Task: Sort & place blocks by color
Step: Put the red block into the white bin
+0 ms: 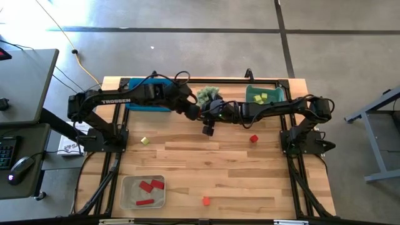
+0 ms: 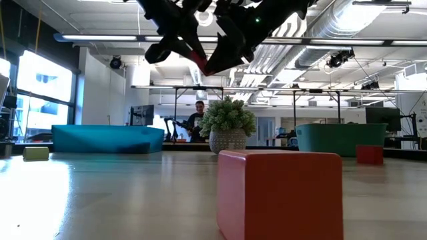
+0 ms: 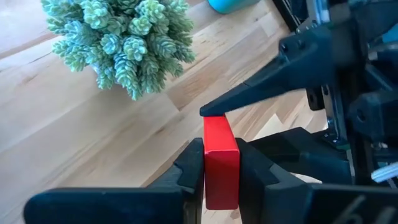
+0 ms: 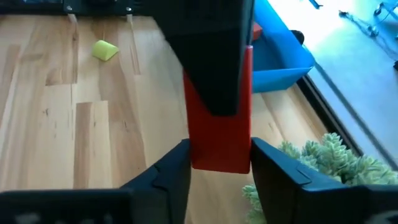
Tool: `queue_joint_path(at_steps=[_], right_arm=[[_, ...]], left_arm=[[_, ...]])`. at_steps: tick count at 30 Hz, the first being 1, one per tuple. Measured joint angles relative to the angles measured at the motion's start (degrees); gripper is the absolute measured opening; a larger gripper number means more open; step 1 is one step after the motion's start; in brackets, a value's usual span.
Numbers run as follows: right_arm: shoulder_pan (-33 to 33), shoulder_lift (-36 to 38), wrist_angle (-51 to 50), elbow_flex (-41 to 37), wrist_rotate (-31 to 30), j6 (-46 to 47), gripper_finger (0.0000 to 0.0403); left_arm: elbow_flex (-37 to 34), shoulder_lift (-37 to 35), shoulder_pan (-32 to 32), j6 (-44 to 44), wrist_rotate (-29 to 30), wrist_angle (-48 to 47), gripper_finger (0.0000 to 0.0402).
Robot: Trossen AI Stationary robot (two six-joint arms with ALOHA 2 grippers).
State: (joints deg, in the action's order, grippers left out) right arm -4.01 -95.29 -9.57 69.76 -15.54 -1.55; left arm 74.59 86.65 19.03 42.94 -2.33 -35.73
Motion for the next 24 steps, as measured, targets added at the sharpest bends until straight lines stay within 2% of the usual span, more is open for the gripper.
queue_joint_path(at_steps=[7,13,18,24], right_arm=[[0.8,0.0,-1.3,0.0,1.0,7.4,0.0198],[2.5,0.0,-5.7,0.0,3.9,13.6,0.0214],[4.4,0.0,-8.2,0.0,10.7,16.9,0.0215],[8.0,0.0,-8.5,0.0,16.6,22.3,0.0215]], left_arm=[[0.0,-0.1,-1.6,-2.0,0.2,-2.7,0.0039],[0.0,-1.1,-5.5,-2.0,0.2,-8.7,0.0038],[0.0,-2.8,-12.2,-0.8,2.2,-15.1,0.004],[0.0,-5.2,-23.0,4.9,4.5,-18.2,0.004]])
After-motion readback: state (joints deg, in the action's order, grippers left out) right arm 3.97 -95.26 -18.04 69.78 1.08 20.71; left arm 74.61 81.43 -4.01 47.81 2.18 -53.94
